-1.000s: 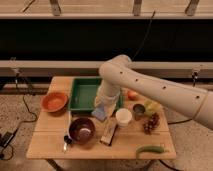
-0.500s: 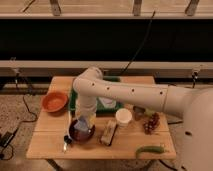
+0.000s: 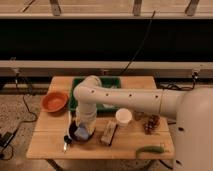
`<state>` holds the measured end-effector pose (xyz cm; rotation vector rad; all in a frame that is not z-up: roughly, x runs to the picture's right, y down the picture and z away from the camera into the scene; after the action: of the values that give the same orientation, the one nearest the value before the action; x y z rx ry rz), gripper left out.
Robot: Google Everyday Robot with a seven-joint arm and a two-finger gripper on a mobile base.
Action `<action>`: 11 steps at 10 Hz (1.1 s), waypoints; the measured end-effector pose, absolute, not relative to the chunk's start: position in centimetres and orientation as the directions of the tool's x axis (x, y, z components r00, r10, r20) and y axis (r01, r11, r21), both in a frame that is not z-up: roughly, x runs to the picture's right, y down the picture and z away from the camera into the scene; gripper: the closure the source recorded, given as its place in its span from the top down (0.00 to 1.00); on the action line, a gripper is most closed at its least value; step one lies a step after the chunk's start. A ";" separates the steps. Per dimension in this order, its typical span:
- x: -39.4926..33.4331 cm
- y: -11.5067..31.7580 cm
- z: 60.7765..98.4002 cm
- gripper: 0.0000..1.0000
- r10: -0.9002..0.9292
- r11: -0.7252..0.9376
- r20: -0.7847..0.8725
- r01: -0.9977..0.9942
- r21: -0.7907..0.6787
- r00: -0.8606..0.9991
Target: Wipe purple bowl with sponge
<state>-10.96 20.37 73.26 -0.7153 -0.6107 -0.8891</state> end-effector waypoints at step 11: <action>-16.2 24.1 68.7 0.00 -0.486 0.390 0.794 0.904 -0.177 0.365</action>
<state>-16.24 24.15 68.75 -0.6817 -0.7234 -0.9887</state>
